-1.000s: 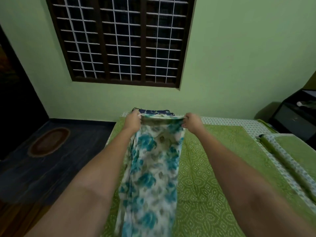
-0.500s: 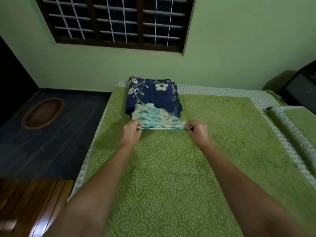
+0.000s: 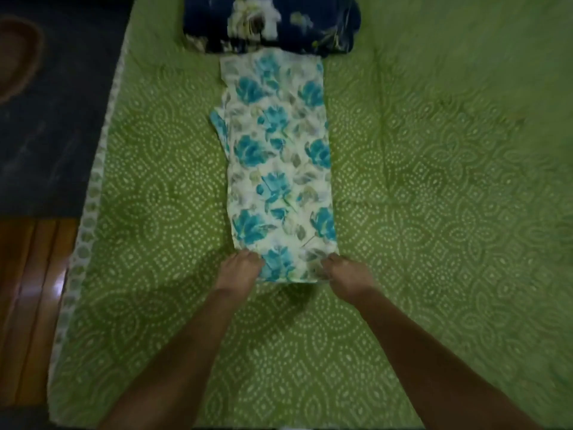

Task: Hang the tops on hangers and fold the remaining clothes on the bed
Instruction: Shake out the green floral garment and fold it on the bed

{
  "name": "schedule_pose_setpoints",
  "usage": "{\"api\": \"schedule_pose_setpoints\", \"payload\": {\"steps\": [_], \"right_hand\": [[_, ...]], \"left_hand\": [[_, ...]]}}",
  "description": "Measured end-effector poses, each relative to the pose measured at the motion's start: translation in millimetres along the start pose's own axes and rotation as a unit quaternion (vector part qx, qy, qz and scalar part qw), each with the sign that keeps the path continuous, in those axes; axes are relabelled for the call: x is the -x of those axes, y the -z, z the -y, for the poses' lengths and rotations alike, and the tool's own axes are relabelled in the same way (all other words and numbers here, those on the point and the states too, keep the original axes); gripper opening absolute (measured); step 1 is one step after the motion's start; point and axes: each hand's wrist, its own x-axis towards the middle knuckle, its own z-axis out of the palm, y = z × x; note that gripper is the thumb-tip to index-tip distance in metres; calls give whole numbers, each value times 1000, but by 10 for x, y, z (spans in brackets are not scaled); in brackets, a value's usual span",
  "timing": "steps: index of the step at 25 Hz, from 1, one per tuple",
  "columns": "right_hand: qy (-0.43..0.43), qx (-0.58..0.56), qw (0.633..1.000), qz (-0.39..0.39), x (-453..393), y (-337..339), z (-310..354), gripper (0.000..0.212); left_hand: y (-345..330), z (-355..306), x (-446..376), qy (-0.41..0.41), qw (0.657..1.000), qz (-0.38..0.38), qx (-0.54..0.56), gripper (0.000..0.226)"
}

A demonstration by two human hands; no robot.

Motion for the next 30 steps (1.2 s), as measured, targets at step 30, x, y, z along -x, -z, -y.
{"api": "schedule_pose_setpoints", "payload": {"steps": [30], "right_hand": [[-11,104,986,132,-146,-719,290,33]], "left_hand": [[-556,-84,78,-47,990,105,-77,27]]}}
